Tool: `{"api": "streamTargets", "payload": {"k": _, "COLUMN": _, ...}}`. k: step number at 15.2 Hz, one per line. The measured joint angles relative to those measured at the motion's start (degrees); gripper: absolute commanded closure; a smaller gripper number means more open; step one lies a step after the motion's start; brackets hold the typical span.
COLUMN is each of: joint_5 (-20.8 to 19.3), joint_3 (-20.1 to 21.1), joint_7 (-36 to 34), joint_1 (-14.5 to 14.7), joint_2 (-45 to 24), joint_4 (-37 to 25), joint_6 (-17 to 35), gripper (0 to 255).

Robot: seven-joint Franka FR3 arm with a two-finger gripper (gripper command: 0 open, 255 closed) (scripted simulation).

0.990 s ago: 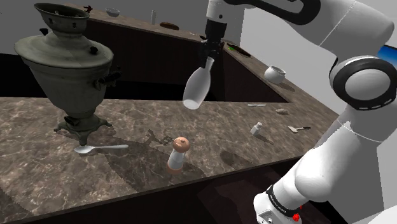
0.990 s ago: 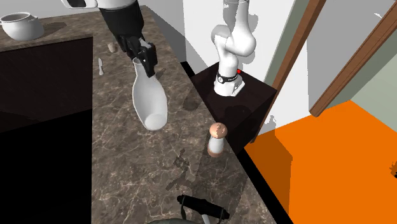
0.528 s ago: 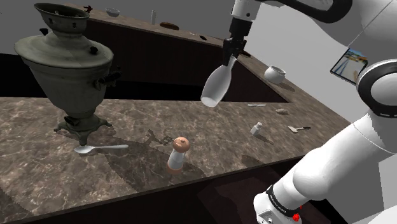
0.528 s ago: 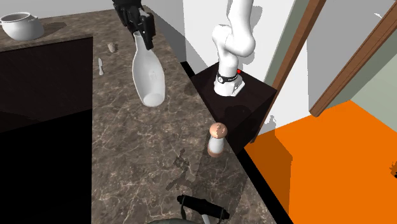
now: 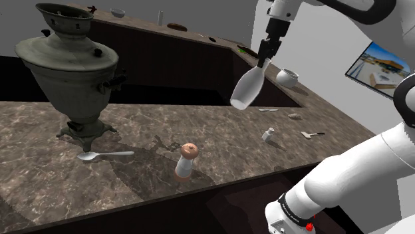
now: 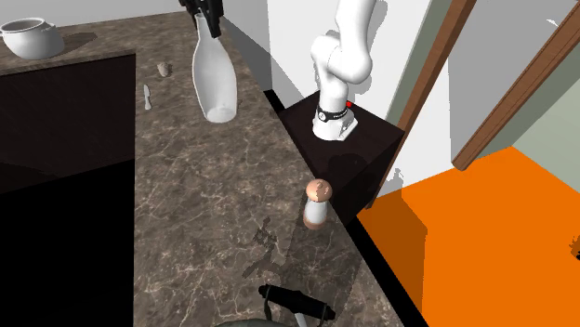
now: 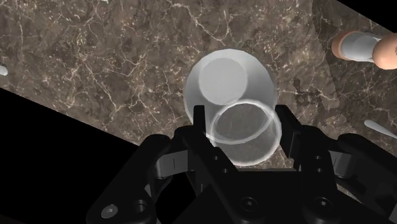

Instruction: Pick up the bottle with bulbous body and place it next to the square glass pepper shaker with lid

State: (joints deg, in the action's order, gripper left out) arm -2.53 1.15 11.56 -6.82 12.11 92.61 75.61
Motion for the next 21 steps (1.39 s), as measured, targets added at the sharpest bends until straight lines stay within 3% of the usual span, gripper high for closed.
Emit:
{"api": "streamTargets", "payload": {"k": 14, "joint_5": -5.16, "joint_3": -12.11, "joint_7": 20.28, "joint_1": -6.63, "joint_2": 4.24, "joint_4": -4.96, "joint_6": -7.73, "gripper": 255}}
{"api": "streamTargets", "payload": {"k": 21, "joint_5": -5.92, "joint_3": -13.24, "joint_7": 21.67, "joint_1": -7.26, "joint_2": 6.62, "joint_4": 1.04, "joint_6": -3.93, "gripper": 255}}
